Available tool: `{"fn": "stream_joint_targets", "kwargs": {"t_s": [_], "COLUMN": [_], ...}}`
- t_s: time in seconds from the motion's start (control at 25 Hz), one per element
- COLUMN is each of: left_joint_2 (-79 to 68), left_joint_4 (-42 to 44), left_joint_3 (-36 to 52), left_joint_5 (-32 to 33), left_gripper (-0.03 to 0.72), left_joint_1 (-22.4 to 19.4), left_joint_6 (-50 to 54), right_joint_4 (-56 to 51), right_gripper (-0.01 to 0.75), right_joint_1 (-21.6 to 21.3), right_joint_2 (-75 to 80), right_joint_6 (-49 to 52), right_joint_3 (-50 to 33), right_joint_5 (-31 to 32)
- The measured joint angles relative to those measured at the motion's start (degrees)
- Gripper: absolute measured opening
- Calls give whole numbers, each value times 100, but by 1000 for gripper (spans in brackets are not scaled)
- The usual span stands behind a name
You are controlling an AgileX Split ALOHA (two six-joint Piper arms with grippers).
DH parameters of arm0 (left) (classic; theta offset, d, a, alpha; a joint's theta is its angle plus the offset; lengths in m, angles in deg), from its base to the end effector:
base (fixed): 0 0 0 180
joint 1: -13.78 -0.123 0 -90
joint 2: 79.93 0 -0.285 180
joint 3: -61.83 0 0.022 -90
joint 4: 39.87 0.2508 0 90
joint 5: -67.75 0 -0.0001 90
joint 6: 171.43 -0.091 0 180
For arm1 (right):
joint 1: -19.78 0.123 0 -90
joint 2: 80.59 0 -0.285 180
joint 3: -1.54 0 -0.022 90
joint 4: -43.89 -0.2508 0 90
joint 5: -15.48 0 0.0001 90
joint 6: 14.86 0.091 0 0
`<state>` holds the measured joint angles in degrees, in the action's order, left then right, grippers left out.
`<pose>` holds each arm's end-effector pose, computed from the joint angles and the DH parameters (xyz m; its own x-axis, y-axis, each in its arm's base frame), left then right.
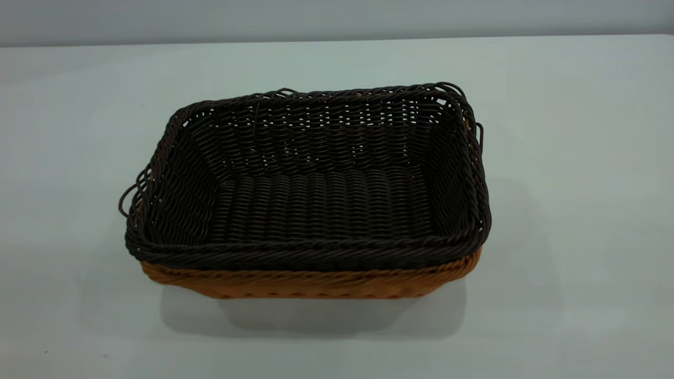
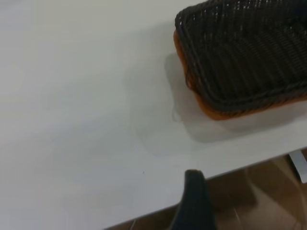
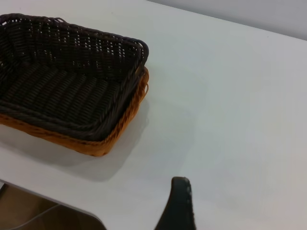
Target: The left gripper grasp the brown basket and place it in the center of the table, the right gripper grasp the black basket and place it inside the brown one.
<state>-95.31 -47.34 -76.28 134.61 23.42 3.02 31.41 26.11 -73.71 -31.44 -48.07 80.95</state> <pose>-0.0026 -0.0106 0.3022 -0.5381 0.1371 -0.8317 0.2887 0.9570 -0.0291 -0.0118 0.0167 0.2673 -0.4543 -0.2442 -0.8567 -0.3713 0.9261 -0.0671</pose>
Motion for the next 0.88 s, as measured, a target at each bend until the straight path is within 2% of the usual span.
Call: {"fn": "stream_joint_targets", "kwargs": {"t_s": [0.36, 0.88], "left_joint_2": [107, 107], "left_joint_4": [620, 651], "left_joint_3": [701, 734], "left_joint_5": [-239, -343], "left_gripper": [537, 526], "left_joint_1": [0, 0], "left_joint_6": [31, 30], "right_joint_4": [4, 4], "right_gripper": [574, 574], "right_joint_1": [0, 0], "right_joint_2": [0, 0], "right_joint_6": [0, 0], "right_joint_3": [0, 0], "right_joint_5": [0, 0]}}
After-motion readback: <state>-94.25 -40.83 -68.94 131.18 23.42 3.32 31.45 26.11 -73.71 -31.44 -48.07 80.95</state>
